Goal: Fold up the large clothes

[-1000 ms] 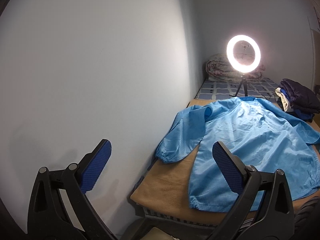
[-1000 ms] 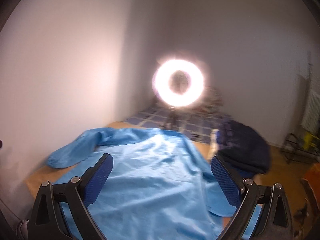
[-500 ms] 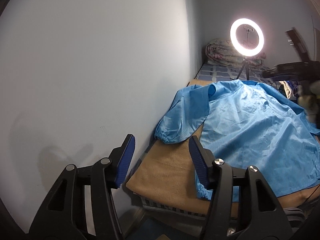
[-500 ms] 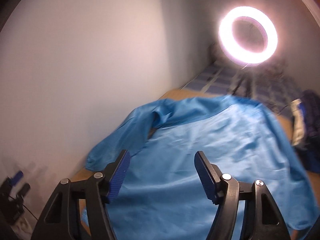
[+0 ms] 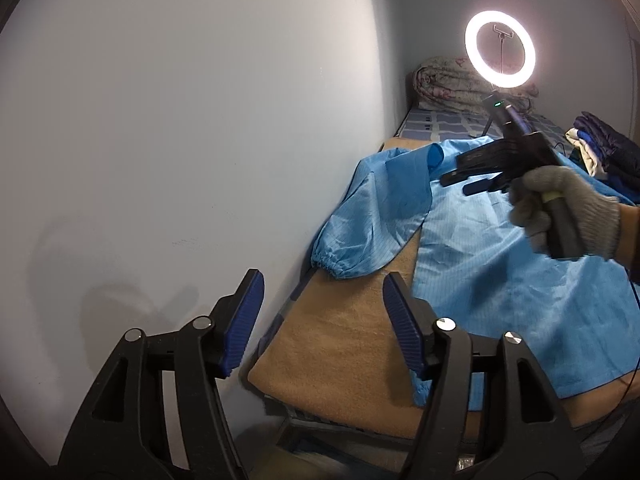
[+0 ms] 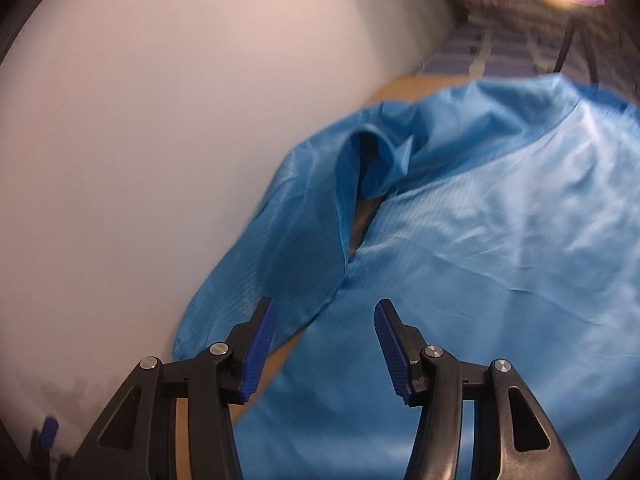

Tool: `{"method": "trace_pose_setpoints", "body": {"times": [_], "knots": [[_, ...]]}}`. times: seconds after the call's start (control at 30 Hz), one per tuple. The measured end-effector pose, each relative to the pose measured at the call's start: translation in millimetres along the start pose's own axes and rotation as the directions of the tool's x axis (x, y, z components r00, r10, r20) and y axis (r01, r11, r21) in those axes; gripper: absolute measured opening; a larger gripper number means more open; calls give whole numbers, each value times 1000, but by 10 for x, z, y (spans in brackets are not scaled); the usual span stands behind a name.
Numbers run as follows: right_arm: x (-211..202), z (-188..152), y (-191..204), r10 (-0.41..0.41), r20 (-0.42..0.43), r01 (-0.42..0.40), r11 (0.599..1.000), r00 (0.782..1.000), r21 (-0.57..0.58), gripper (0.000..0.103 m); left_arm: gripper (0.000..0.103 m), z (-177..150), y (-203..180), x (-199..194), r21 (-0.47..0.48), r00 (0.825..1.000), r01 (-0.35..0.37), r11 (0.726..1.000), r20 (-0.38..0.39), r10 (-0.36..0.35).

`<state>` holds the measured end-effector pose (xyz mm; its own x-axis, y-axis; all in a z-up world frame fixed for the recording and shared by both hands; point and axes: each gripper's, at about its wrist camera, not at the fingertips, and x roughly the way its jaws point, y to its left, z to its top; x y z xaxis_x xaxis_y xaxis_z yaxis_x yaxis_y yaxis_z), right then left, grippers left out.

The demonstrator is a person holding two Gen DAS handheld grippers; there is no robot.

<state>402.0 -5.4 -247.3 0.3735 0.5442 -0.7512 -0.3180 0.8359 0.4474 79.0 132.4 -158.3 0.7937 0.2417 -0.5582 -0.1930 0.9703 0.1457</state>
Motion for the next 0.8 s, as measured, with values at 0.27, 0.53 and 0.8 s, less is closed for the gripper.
{"method": "trace_pose_setpoints", "body": {"times": [0.27,0.53,0.8], "knots": [[596,155,-217,6,-16,-4,994,1000,110,65,65,-50,5,254,5,999,11,1000,-37,-11],[838,184,-132,52,-74,-48,997,996,66,2,64,-106,-82,346,17,998,49,999,-51,-48],[460,223,-14,41,-60,-40,999,997,13,0,59,-70,-76,361,4,996,72,997,-50,-71]]}}
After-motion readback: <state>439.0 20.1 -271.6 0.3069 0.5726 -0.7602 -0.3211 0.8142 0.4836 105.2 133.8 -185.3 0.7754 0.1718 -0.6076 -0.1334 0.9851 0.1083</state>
